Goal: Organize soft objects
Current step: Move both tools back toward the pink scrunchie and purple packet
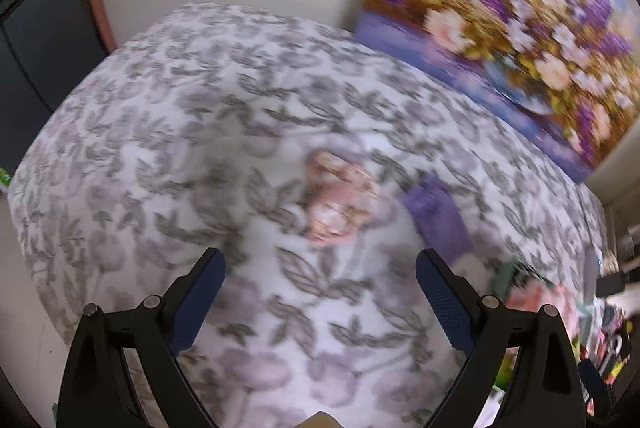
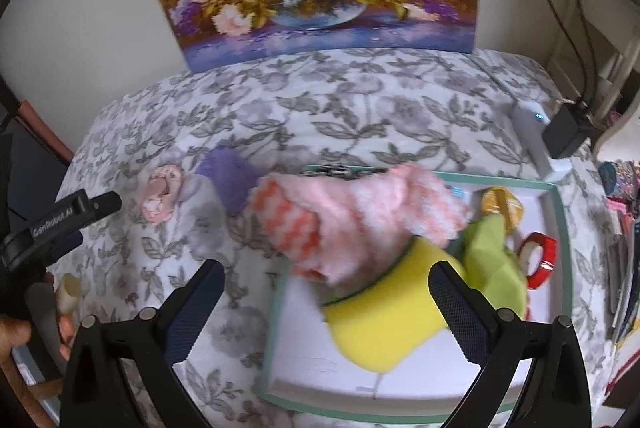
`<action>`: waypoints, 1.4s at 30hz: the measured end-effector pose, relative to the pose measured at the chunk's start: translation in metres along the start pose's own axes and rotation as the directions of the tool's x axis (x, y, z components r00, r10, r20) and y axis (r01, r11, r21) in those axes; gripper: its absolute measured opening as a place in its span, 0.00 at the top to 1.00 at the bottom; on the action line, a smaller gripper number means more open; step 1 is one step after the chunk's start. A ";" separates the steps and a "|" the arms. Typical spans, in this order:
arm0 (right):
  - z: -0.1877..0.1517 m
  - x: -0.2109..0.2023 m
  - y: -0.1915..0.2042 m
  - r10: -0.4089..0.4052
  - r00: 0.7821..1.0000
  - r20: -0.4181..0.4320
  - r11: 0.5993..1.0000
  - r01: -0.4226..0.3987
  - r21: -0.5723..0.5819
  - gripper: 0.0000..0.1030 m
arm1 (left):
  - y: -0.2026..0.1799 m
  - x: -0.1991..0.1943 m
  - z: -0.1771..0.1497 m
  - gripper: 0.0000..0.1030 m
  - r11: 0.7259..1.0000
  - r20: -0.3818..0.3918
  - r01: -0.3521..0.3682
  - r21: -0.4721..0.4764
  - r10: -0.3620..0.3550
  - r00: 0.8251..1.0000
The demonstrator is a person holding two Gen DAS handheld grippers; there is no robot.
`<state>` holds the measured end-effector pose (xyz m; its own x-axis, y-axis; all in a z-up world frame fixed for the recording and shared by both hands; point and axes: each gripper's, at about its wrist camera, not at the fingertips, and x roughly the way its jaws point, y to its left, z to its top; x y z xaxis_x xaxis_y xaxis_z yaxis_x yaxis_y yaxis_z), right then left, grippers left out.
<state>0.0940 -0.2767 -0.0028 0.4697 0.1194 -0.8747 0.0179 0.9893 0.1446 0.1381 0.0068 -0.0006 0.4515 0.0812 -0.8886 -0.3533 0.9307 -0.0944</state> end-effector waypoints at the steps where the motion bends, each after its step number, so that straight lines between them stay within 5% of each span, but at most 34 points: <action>1: 0.000 0.002 0.006 0.007 1.000 -0.004 1.000 -0.007 -0.007 0.00 | 0.005 0.000 0.002 0.07 1.000 0.004 -0.007 -0.008 0.007 1.000; 14: 0.003 0.024 0.077 0.068 0.997 -0.028 0.992 -0.071 -0.105 0.00 | 0.062 0.007 0.021 0.06 0.993 0.019 -0.025 -0.116 0.028 0.999; 27: 0.024 0.067 0.108 0.109 0.994 -0.010 0.982 -0.109 -0.152 0.00 | 0.056 0.023 0.035 0.06 0.994 0.123 0.032 -0.106 -0.018 0.992; 42: 0.045 0.134 0.122 0.107 0.993 -0.038 0.974 -0.113 -0.196 0.05 | 0.028 0.101 0.034 0.06 0.990 -0.030 0.096 -0.100 -0.100 0.995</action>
<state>0.1987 -0.1437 -0.0819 0.4346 0.2279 -0.8713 -0.2087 0.9666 0.1487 0.2013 0.0526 -0.0777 0.4600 -0.0225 -0.8876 -0.3881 0.8940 -0.2238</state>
